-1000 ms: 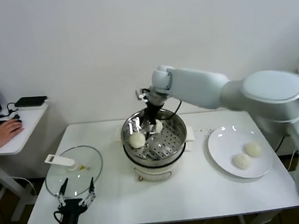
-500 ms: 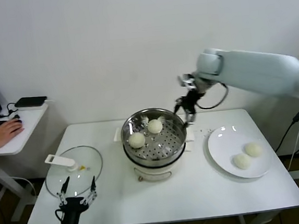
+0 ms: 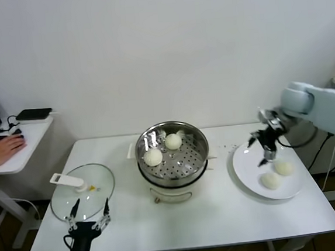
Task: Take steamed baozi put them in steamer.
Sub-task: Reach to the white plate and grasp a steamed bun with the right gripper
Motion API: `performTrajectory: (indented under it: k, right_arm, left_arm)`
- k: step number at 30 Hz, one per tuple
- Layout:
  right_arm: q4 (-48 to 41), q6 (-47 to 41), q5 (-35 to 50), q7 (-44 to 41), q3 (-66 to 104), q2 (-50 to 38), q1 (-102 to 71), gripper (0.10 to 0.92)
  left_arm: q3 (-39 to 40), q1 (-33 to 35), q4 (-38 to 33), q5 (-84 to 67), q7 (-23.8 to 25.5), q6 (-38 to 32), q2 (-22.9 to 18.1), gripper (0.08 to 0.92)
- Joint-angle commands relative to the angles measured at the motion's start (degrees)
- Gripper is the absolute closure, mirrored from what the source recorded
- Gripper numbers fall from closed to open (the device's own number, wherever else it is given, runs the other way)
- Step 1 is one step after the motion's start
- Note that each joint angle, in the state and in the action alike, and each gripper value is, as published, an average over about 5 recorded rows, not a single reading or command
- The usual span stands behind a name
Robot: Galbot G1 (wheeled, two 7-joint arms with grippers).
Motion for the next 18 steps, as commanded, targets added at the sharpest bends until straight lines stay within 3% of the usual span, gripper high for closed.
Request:
performTrajectory:
  k: [1,18]
  right_arm:
    - [-1.24,2.73,-12.32,-0.04,10.80,-6.47,-15.11,0.203]
    - [-11.67,4.86,-17.43,0.84,19.05,0.66,-22.36,0.203]
  left_arm:
    - [0.02,0.10,-0.07,0.78,0.01,0.25,-0.30,0.177]
    - [-0.88,-0.28,0.04,-0.06,0.04,0.76,-0.15,0.177]
